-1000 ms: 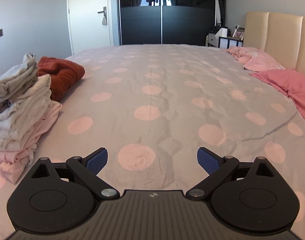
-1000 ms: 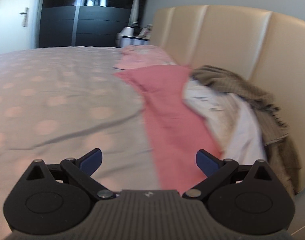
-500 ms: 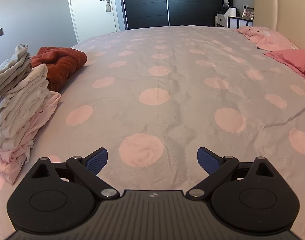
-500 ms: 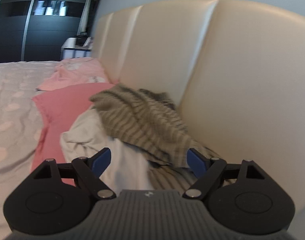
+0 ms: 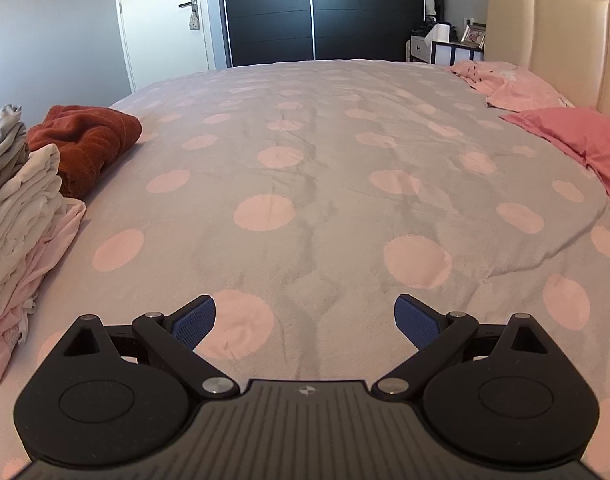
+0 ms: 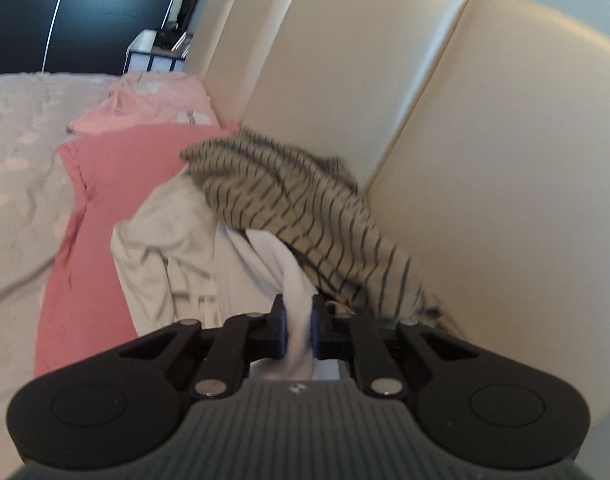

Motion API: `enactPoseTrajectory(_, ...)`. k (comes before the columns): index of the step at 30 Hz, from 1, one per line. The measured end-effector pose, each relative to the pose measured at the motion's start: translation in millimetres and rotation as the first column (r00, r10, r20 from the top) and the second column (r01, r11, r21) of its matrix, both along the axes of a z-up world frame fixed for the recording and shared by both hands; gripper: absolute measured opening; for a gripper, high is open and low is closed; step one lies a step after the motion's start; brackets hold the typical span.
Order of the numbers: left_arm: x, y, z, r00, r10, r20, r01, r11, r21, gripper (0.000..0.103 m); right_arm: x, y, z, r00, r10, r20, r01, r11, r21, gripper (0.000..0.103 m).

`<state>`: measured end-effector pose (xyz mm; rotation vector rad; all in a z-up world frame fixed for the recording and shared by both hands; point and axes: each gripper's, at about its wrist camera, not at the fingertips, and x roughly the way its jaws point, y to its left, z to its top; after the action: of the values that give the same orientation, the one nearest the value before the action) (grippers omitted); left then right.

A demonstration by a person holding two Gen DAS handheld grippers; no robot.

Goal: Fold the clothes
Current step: 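Reach the right tool into the clothes pile and grasp the cream top, then lift the cream top with the right tool and drop it onto the bed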

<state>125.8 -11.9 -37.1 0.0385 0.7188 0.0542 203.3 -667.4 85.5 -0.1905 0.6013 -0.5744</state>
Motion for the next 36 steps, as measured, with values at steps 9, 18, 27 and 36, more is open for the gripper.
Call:
enactPoseTrajectory(9, -24.3, 29.7, 40.8, 0.995, 0.04, 0.092, -0.032, 0.996, -0.081, 0.098, 7.3, 79.3, 144.3, 0.963, 0.152, 0.223, -0.144, 0.988, -0.054, 0.011)
enactPoseTrajectory(18, -53.0, 66.2, 92.0, 0.98, 0.04, 0.197, -0.025, 0.997, -0.079, 0.098, -44.5, 266.9, 257.7, 0.753, 0.54, 0.375, -0.531, 0.836, -0.136, 0.012)
enactPoseTrajectory(27, -90.0, 117.0, 114.3, 0.968, 0.098, 0.231, -0.097, 0.995, -0.017, 0.098, -79.9, 392.9, 171.6, 0.638, 0.728, 0.25, -0.768, 0.624, 0.142, 0.012)
enactPoseTrajectory(36, -102.7, 143.4, 73.0, 0.989, 0.105, 0.107, -0.104, 0.994, -0.016, 0.098, -145.0, 436.4, -36.7, 0.541, 0.836, -0.098, -0.693, 0.508, 0.512, 0.012)
